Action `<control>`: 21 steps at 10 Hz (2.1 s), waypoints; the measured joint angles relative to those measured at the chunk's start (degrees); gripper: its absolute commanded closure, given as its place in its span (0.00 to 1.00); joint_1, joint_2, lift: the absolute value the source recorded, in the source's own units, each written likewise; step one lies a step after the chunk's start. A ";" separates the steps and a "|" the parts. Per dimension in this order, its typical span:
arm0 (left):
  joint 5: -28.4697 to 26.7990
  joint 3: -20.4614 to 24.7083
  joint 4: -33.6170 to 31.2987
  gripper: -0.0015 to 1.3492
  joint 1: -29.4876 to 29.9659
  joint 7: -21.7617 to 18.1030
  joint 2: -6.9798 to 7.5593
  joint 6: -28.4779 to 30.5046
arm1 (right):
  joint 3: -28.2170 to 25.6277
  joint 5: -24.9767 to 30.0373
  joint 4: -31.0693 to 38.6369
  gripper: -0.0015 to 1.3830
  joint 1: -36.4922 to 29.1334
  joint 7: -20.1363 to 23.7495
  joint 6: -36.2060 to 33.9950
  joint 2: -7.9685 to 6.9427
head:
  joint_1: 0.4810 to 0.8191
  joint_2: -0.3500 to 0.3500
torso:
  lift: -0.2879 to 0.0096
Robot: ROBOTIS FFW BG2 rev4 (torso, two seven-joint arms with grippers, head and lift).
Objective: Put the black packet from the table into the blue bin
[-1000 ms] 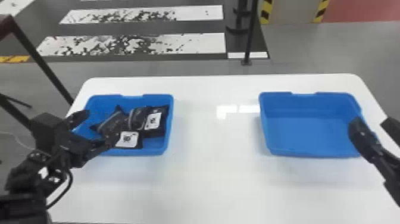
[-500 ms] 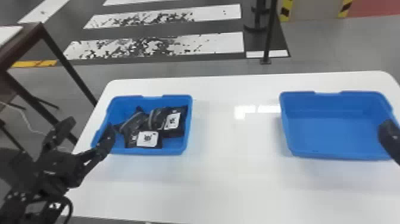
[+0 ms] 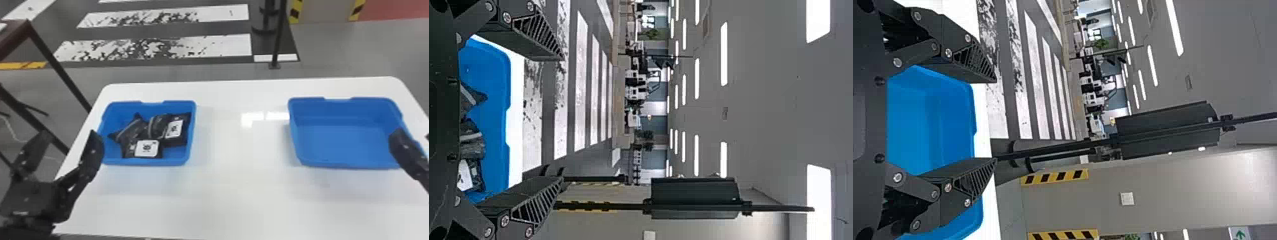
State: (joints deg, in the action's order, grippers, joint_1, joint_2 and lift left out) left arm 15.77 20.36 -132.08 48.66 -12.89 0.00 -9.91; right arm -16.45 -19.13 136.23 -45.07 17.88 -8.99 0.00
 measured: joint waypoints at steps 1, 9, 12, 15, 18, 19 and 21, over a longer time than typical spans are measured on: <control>0.70 -0.37 -0.02 0.14 0.42 0.85 0.00 -0.97 | 0.00 0.02 0.08 0.37 -0.13 0.03 0.00 0.00 | 0.63 0.65 | 0.60; 4.45 -2.48 0.49 0.14 0.41 1.20 1.84 1.10 | 0.00 -0.18 -0.04 0.37 -0.25 -0.03 0.00 0.00 | 0.63 0.62 | 0.60; 5.37 -2.87 0.67 0.14 0.41 1.20 2.06 1.22 | 0.00 -0.18 -0.13 0.37 -0.27 -0.04 0.01 0.00 | 0.63 0.62 | 0.60; 6.15 -3.24 0.94 0.14 0.41 1.20 2.29 1.47 | 0.00 -0.29 -0.18 0.37 -0.27 -0.01 0.00 0.00 | 0.63 0.61 | 0.60; 6.48 -3.44 0.99 0.14 0.41 1.20 2.45 1.41 | 0.00 -0.29 -0.18 0.37 -0.34 -0.02 0.01 0.00 | 0.63 0.61 | 0.60; 6.48 -3.49 1.01 0.14 0.41 1.20 2.50 1.25 | 0.00 -0.23 -0.10 0.37 -0.35 -0.02 0.02 0.00 | 0.63 0.61 | 0.60; 6.50 -3.56 1.07 0.14 0.41 1.20 2.55 1.19 | 0.00 -0.18 -0.04 0.37 -0.35 -0.03 0.02 0.00 | 0.63 0.61 | 0.60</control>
State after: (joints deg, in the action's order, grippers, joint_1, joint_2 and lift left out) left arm 22.27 16.80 -131.00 49.07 -11.69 2.55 -8.72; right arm -16.45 -19.31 136.19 -45.42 17.85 -8.97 0.00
